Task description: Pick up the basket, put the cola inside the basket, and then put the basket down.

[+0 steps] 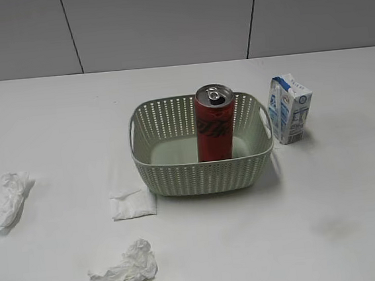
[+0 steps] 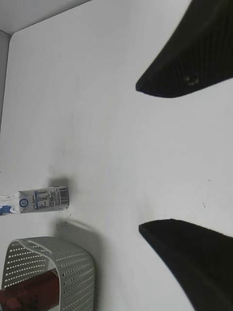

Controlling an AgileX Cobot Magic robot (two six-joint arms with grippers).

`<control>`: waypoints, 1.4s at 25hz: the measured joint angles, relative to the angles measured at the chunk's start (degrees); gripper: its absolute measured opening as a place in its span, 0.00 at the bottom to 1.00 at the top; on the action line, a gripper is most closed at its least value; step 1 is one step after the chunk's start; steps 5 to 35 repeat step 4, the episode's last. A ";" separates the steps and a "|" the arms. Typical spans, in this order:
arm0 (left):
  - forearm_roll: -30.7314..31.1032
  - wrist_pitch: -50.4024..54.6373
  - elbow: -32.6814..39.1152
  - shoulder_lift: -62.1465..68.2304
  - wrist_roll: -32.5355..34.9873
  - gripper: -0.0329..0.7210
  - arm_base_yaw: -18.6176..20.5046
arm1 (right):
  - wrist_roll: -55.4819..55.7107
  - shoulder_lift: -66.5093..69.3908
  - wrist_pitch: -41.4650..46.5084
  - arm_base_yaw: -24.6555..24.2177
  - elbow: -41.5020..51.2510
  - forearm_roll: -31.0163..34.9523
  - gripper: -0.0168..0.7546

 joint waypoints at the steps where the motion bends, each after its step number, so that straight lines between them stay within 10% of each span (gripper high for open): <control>1: 0.05 -0.06 0.07 -1.12 0.00 0.83 0.00 | 0.00 0.00 0.00 0.00 0.00 0.00 0.79; 35: 0.11 -0.02 0.12 -1.98 0.00 0.83 0.00 | 0.00 0.00 -0.04 0.00 0.00 0.00 0.79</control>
